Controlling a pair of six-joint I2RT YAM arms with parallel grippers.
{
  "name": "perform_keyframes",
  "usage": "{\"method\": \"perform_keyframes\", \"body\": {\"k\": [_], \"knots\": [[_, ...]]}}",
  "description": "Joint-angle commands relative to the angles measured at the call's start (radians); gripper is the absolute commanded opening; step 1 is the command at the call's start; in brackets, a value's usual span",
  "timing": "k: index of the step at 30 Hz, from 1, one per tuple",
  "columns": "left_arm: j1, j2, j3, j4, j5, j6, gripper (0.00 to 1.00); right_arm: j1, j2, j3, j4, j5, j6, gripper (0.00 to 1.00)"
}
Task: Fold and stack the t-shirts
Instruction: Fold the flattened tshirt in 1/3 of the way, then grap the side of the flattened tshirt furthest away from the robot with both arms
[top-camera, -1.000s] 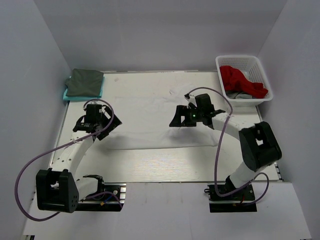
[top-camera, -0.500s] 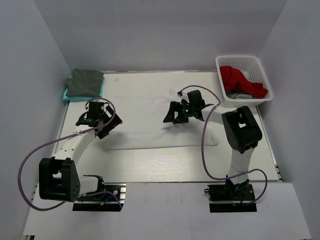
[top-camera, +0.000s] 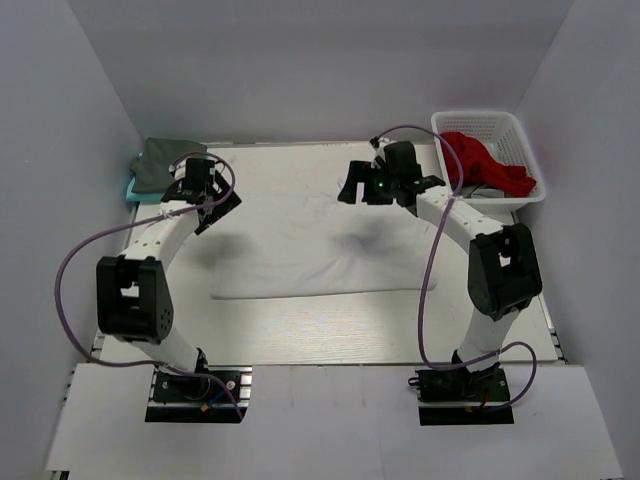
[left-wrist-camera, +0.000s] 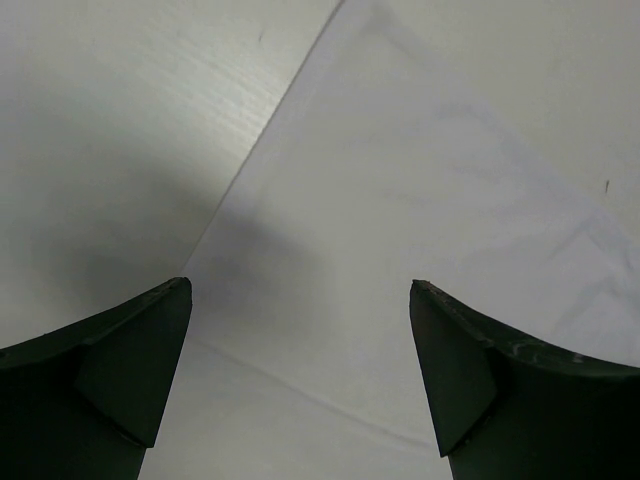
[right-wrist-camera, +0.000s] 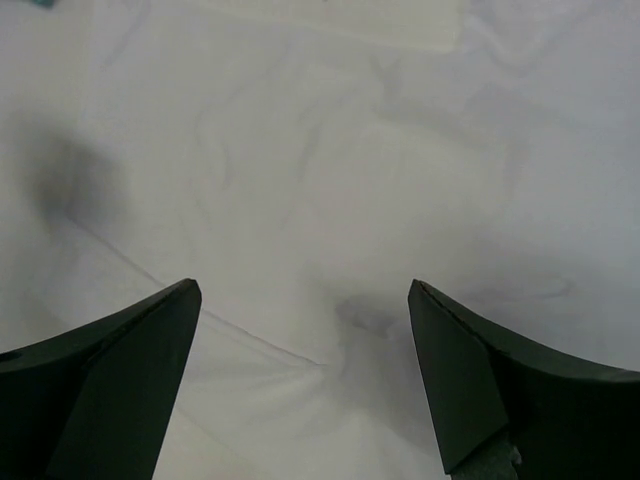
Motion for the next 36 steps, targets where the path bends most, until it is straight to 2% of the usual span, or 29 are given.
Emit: {"method": "perform_keyframes", "body": {"k": [1, 3, 7, 9, 12, 13, 16, 20, 23, 26, 31, 33, 34, 36], "knots": [[0.005, 0.117, 0.142, 0.0, -0.101, 0.04, 1.0, -0.031, 0.043, 0.13, -0.109, 0.212, 0.0, 0.9], [0.005, 0.185, 0.237, 0.0, -0.101, 0.051, 1.0, -0.054, 0.077, 0.198, -0.127, 0.316, -0.001, 0.9], [0.014, 0.369, 0.407, -0.069, -0.151, 0.034, 1.0, -0.097, 0.226, 0.354, -0.144, 0.403, -0.019, 0.9], [0.014, 0.48, 0.512, -0.101, -0.133, 0.034, 1.0, -0.111, 0.278, 0.427, -0.094, 0.425, -0.055, 0.9], [0.014, 0.576, 0.585, -0.101, -0.119, 0.034, 1.0, -0.128, 0.378, 0.537, -0.049, 0.465, -0.081, 0.9], [0.023, 0.593, 0.598, -0.101, -0.119, 0.034, 1.0, -0.132, 0.449, 0.628, -0.056, 0.48, -0.084, 0.9], [0.023, 0.638, 0.633, -0.089, -0.119, 0.025, 1.0, -0.144, 0.532, 0.725, -0.049, 0.493, -0.107, 0.9], [0.032, 0.701, 0.693, -0.065, -0.089, 0.035, 1.0, -0.166, 0.625, 0.787, 0.043, 0.459, -0.163, 0.9], [0.041, 0.751, 0.727, -0.086, -0.078, 0.035, 0.93, -0.17, 0.683, 0.804, 0.129, 0.457, -0.196, 0.9], [0.041, 0.782, 0.727, -0.086, -0.057, 0.035, 0.86, -0.172, 0.744, 0.858, 0.123, 0.445, -0.202, 0.9], [0.041, 0.782, 0.696, -0.075, -0.024, 0.044, 0.7, -0.172, 0.783, 0.864, 0.096, 0.44, -0.193, 0.9], [0.041, 0.782, 0.676, -0.051, -0.007, 0.054, 0.67, -0.172, 0.775, 0.844, 0.092, 0.431, -0.187, 0.87], [0.041, 0.773, 0.666, -0.051, 0.005, 0.054, 0.61, -0.172, 0.777, 0.83, 0.088, 0.428, -0.188, 0.85], [0.041, 0.773, 0.652, -0.042, 0.016, 0.063, 0.53, -0.174, 0.783, 0.833, 0.069, 0.413, -0.196, 0.76]]}}
